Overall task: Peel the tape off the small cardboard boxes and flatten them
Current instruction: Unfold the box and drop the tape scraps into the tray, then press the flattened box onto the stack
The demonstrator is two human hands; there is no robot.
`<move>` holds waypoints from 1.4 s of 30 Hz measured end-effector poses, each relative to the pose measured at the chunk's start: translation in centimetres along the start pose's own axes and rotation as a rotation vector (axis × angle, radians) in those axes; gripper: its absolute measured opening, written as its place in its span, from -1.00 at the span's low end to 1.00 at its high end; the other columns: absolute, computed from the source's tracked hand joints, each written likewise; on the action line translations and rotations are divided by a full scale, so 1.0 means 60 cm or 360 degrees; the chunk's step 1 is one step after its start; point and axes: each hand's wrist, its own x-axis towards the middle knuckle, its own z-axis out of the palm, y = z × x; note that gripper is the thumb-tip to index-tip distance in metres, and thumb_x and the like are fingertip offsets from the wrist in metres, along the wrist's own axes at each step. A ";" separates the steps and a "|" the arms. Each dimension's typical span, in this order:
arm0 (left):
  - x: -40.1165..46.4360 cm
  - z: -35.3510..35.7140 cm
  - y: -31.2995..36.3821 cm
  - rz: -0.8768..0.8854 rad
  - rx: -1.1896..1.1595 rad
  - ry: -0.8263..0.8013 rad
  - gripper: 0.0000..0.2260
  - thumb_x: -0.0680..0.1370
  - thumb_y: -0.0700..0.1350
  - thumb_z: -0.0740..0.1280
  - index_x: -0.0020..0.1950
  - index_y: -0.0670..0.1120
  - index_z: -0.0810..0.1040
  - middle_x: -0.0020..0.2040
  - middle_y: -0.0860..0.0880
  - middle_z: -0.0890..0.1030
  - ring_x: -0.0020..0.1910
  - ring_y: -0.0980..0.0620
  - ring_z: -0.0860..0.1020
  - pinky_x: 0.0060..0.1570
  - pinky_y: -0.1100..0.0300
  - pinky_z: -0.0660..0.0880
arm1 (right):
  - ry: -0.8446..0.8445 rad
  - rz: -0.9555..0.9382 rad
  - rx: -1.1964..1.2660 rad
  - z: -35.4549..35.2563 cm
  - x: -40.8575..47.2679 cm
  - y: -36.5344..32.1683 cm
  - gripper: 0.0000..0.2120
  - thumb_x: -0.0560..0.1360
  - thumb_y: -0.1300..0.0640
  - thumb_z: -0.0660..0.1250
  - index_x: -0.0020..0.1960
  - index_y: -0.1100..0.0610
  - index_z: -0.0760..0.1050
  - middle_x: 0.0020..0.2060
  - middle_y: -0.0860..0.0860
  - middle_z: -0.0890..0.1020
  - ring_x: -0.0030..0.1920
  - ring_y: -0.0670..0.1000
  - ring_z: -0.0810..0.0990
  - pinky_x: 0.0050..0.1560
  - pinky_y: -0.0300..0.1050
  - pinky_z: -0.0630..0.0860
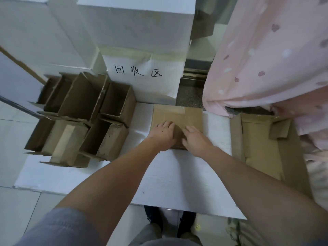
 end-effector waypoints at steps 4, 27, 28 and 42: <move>-0.047 -0.035 0.004 0.0004 0.0009 0.0057 -0.40 0.69 0.14 0.22 0.64 -0.09 0.17 0.66 -0.15 0.17 0.63 -0.14 0.16 0.57 -0.03 0.10 | -0.0014 -0.0088 -0.0047 -0.050 -0.032 -0.006 -0.44 0.70 -0.03 0.11 0.63 0.17 0.11 0.63 0.09 0.11 0.63 0.08 0.00 0.60 0.00 0.02; -0.554 -0.123 -0.153 -0.0984 -0.0125 0.0613 -0.37 0.68 0.20 0.22 0.67 -0.05 0.18 0.63 -0.06 0.27 0.58 -0.10 0.27 0.56 0.02 0.23 | -0.0099 -0.1168 -0.0329 -0.180 -0.118 -0.448 -0.38 0.67 -0.04 0.20 0.65 0.08 0.08 0.61 0.03 0.20 0.59 0.06 0.19 0.56 0.03 0.19; -0.564 -0.119 -0.165 -0.1006 -0.0138 0.0612 -0.36 0.68 0.21 0.21 0.67 -0.06 0.17 0.64 -0.07 0.27 0.58 -0.11 0.27 0.56 0.01 0.22 | -0.0102 -0.1193 -0.0348 -0.173 -0.116 -0.465 -0.37 0.67 -0.05 0.21 0.65 0.08 0.07 0.61 0.03 0.19 0.59 0.06 0.18 0.56 0.03 0.18; -0.596 -0.120 -0.455 -0.0713 -0.0131 0.0537 -0.45 0.67 0.18 0.26 0.60 -0.05 0.33 0.47 -0.03 0.47 0.35 -0.05 0.48 0.37 0.05 0.47 | -0.0126 -0.0864 -0.0299 -0.085 0.009 -0.722 -0.38 0.67 -0.04 0.19 0.64 0.14 0.10 0.62 0.09 0.18 0.60 0.09 0.15 0.58 0.01 0.13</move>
